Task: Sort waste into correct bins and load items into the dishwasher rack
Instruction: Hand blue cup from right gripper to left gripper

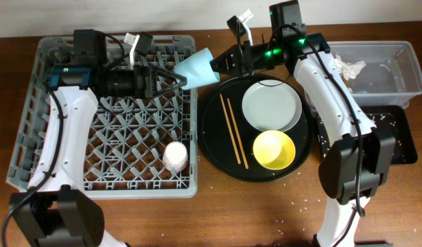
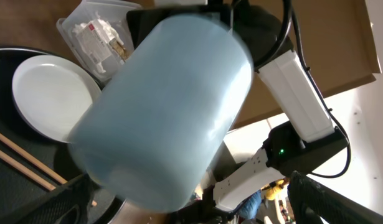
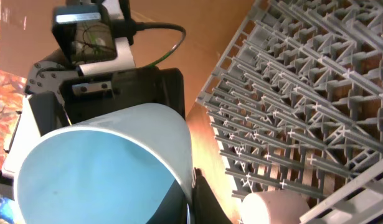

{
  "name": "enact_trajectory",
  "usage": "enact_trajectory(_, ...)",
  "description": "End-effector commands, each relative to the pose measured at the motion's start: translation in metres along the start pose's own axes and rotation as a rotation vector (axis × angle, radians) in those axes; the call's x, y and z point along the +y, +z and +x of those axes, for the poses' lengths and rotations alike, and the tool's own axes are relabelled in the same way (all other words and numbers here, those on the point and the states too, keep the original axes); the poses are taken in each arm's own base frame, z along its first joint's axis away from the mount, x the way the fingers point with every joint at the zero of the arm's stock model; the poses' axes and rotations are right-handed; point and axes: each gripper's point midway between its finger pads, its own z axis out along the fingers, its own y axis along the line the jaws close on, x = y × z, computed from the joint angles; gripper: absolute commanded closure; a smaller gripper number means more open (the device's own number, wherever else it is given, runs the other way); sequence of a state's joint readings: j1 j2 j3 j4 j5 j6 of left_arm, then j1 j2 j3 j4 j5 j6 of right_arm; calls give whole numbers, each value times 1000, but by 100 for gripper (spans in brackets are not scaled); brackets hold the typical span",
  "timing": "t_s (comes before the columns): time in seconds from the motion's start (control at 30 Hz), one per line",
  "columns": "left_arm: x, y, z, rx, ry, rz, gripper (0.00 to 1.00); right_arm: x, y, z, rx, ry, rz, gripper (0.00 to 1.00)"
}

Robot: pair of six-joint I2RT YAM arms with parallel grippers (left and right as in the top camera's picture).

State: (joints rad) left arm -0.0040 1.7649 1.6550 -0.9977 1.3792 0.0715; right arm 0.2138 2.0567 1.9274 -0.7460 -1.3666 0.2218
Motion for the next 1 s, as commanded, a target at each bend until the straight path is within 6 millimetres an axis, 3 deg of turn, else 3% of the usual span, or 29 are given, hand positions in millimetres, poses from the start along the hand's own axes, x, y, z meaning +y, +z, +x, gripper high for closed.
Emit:
enact_trajectory(0.0,14,5,-1,12,-2,6,1,21,7,0,27,17,-84,96)
enact_trajectory(0.2,17,6,-1,13,-14,17,1,16,-2,-10,-7,13,-56,96)
enact_trajectory(0.47,2,5,-5,1,5,104,1,-4,51,8,47,30,76,96)
enact_trajectory(0.67,2,5,-5,0,4,107,2,-14,68,10,48,18,149,96)
enact_trajectory(0.97,2,5,-5,1,4,106,30,-25,67,6,20,36,221,96)
